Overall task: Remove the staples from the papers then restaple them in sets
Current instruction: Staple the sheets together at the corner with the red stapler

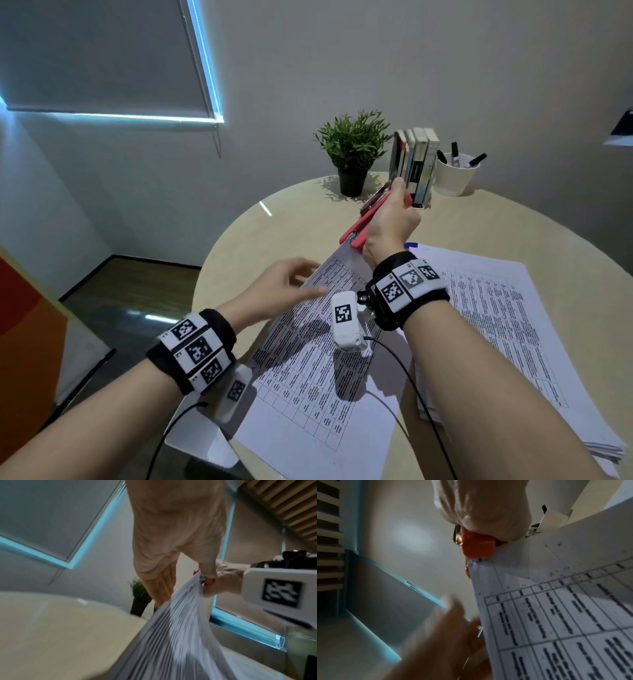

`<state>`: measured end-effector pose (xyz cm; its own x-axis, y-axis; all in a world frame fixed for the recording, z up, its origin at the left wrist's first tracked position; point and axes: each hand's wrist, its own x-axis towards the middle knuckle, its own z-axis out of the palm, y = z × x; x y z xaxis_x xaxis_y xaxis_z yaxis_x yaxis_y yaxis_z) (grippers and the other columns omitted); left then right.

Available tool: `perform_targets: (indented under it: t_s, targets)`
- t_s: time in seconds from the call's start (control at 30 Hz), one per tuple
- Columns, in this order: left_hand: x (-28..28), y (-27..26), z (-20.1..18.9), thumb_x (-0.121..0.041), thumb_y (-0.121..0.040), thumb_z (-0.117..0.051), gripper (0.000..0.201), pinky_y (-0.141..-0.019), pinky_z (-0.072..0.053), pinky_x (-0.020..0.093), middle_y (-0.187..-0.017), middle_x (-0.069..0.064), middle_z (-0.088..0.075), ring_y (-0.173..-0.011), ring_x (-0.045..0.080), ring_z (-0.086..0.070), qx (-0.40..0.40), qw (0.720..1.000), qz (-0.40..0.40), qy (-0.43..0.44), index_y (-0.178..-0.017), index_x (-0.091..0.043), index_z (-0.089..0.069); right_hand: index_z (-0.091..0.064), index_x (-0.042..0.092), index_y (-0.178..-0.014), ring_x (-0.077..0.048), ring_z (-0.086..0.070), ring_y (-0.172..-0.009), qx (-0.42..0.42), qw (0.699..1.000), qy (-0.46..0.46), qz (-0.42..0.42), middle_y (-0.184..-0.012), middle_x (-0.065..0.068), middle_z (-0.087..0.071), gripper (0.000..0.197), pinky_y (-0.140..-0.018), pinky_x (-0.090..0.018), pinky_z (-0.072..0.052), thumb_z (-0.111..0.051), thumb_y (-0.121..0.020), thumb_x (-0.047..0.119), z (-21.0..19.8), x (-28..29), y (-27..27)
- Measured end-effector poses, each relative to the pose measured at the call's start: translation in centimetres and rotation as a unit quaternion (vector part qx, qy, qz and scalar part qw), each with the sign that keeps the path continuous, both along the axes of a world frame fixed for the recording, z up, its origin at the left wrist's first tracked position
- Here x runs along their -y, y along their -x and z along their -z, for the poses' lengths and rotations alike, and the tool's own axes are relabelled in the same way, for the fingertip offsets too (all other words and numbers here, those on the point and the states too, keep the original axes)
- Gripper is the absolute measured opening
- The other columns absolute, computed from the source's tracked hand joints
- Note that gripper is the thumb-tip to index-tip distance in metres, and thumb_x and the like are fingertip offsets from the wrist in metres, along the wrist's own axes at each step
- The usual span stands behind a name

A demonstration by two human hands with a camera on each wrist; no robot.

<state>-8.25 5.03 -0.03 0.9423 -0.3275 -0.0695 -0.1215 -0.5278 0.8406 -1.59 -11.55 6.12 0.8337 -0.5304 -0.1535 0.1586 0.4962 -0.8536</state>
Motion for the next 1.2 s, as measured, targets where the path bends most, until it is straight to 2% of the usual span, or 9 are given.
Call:
perform_targets:
  t_s: [0.17,0.3,0.47,0.63,0.73,0.8,0.9,1.03,1.2]
  targets:
    - [3.6,-2.1,-3.6,-0.033,-0.079,-0.076,0.037,-0.080,-0.057,0.031,-0.095,0.002,-0.074,-0.085,0.014,-0.070,0.169,0.985,-0.011,0.030,-0.109,-0.012,-0.071,-0.057,0.012,-0.072,-0.019,-0.060,-0.057,0.011,1.000,0.006,0.006,-0.065,-0.005,-0.061,0.029,-0.058,-0.031,-0.052,-0.057,-0.096,0.029,0.1,-0.7,0.5]
    - [4.6,-3.0,-4.1,-0.037,-0.078,-0.076,0.027,-0.067,-0.056,0.043,-0.078,0.006,-0.075,-0.071,0.025,-0.069,0.207,0.978,0.006,-0.005,-0.090,-0.013,-0.075,-0.058,0.012,-0.071,-0.009,-0.057,-0.044,0.006,1.000,0.011,0.014,-0.062,-0.001,-0.060,0.030,-0.048,-0.023,-0.049,-0.058,-0.096,0.030,0.0,0.0,0.6]
    - [5.1,-2.8,-3.4,-0.042,-0.082,-0.070,0.038,-0.046,-0.046,0.036,-0.059,0.007,-0.066,-0.047,0.022,-0.051,0.266,0.963,0.013,-0.031,-0.076,-0.005,-0.073,-0.058,0.011,-0.070,-0.023,-0.060,-0.058,0.003,1.000,0.004,0.017,-0.068,-0.011,-0.062,0.033,-0.057,-0.032,-0.050,-0.057,-0.095,0.032,0.3,0.2,0.5]
    - [4.5,-2.6,-4.2,-0.031,-0.078,-0.078,0.028,-0.066,-0.056,0.040,-0.081,0.009,-0.073,-0.070,0.021,-0.067,0.140,0.986,0.047,-0.076,-0.092,-0.007,-0.072,-0.057,0.011,-0.071,-0.020,-0.057,-0.049,-0.001,1.000,-0.011,0.023,-0.057,-0.006,-0.060,0.033,-0.051,-0.028,-0.048,-0.056,-0.095,0.034,0.6,0.6,0.5]
    - [2.6,-2.2,-2.3,-0.018,-0.082,-0.074,0.017,-0.051,-0.047,0.021,-0.078,0.001,-0.063,-0.063,0.010,-0.057,0.008,0.963,0.074,-0.260,-0.082,-0.013,-0.058,-0.059,0.013,-0.078,-0.019,-0.062,-0.052,-0.032,0.996,-0.076,0.021,-0.064,-0.004,-0.064,0.032,-0.048,-0.025,-0.049,-0.057,-0.094,0.040,0.1,1.7,0.4]
    - [0.9,-1.8,-0.7,-0.009,-0.085,-0.067,0.022,-0.045,-0.039,0.017,-0.068,-0.002,-0.054,-0.055,0.010,-0.051,-0.034,0.957,0.040,-0.285,-0.071,-0.014,-0.051,-0.061,0.011,-0.085,-0.022,-0.064,-0.057,-0.063,0.989,-0.134,0.023,-0.073,-0.005,-0.067,0.034,-0.049,-0.025,-0.050,-0.056,-0.093,0.044,-0.2,2.9,0.2]
    - [-2.5,-1.7,0.0,0.000,-0.089,-0.057,0.020,-0.042,-0.040,0.020,-0.057,0.001,-0.055,-0.044,0.012,-0.053,-0.076,0.974,-0.021,-0.211,-0.071,-0.009,-0.053,-0.061,0.011,-0.086,-0.024,-0.064,-0.059,-0.099,0.977,-0.187,0.016,-0.075,-0.006,-0.068,0.035,-0.054,-0.026,-0.050,-0.050,-0.091,0.044,-0.2,5.7,0.0]
    - [-5.6,-2.6,-1.1,0.008,-0.094,-0.048,0.017,-0.038,-0.036,0.022,-0.047,0.007,-0.055,-0.034,0.021,-0.047,-0.086,0.987,-0.126,-0.052,-0.096,0.000,-0.062,-0.059,0.011,-0.087,-0.024,-0.065,-0.067,-0.112,0.975,-0.191,0.033,-0.079,-0.008,-0.068,0.033,-0.062,-0.030,-0.052,-0.046,-0.091,0.041,0.2,10.5,0.6]
    - [-2.7,-5.2,-4.5,0.009,-0.096,-0.044,0.026,-0.045,-0.048,0.023,-0.087,0.018,-0.069,-0.046,0.013,-0.061,-0.073,0.979,-0.172,0.086,-0.110,-0.003,-0.063,-0.059,0.014,-0.093,-0.021,-0.065,-0.069,-0.059,0.975,-0.201,0.069,-0.080,-0.004,-0.066,0.033,-0.068,-0.028,-0.053,-0.043,-0.092,0.042,-1.1,17.0,1.5]
